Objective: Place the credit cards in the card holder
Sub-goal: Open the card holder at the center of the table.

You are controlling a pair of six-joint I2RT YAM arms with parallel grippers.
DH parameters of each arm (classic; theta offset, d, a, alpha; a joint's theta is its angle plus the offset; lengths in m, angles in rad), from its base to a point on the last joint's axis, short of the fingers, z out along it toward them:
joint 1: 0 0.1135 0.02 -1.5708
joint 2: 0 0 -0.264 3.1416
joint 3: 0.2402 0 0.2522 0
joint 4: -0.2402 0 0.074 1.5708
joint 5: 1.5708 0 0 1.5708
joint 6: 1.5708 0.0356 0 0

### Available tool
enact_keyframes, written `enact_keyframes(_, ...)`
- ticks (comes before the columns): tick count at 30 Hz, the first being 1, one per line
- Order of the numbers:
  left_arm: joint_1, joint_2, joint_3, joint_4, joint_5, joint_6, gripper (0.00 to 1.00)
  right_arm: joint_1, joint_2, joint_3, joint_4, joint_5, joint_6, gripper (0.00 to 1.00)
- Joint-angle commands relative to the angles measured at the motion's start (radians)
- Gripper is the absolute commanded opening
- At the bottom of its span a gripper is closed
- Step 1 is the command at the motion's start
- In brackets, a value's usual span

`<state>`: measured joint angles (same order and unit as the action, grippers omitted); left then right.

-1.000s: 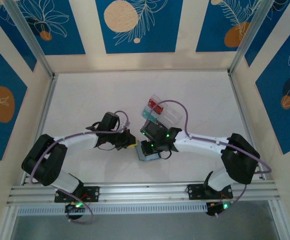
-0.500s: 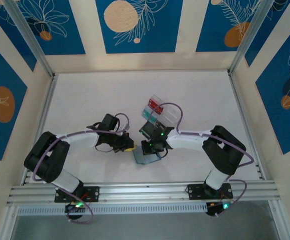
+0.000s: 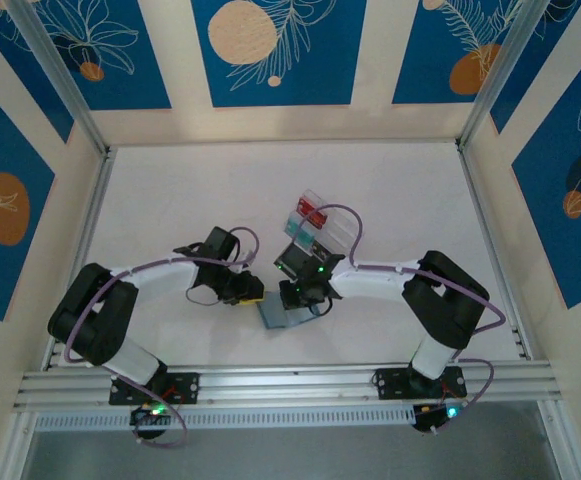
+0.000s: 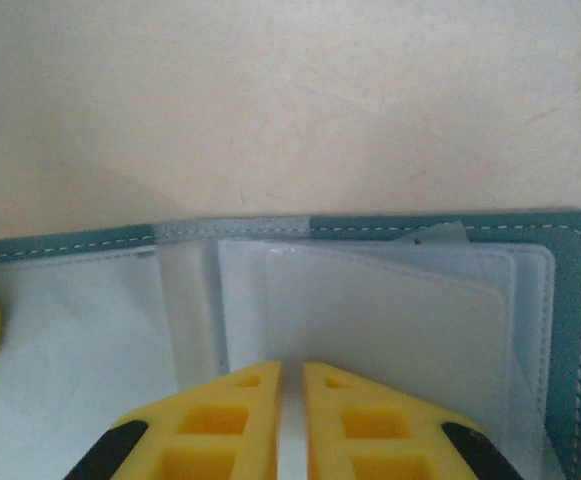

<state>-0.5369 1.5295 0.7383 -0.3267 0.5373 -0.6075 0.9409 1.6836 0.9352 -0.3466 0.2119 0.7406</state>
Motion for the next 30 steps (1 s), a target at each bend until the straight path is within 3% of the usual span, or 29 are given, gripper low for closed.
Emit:
enact_keyframes(1, 0.007, -0.05, -0.027, -0.027, -0.03, 0.017, 0.38, 0.012, 0.023, 0.034, -0.079, 0.053, -0.007, 0.17)
enact_keyframes(11, 0.002, -0.17, -0.07, -0.059, -0.054, -0.005, 0.44, 0.011, 0.041, 0.039, -0.095, 0.057, 0.008, 0.19)
enact_keyframes(20, -0.015, -0.132, -0.06, -0.06, -0.075, 0.002, 0.44, 0.017, 0.036, 0.042, -0.095, 0.052, 0.008, 0.23)
enact_keyframes(30, -0.019, -0.243, -0.016, -0.078, -0.063, -0.074, 0.46, 0.054, 0.046, 0.057, -0.114, 0.103, -0.001, 0.44)
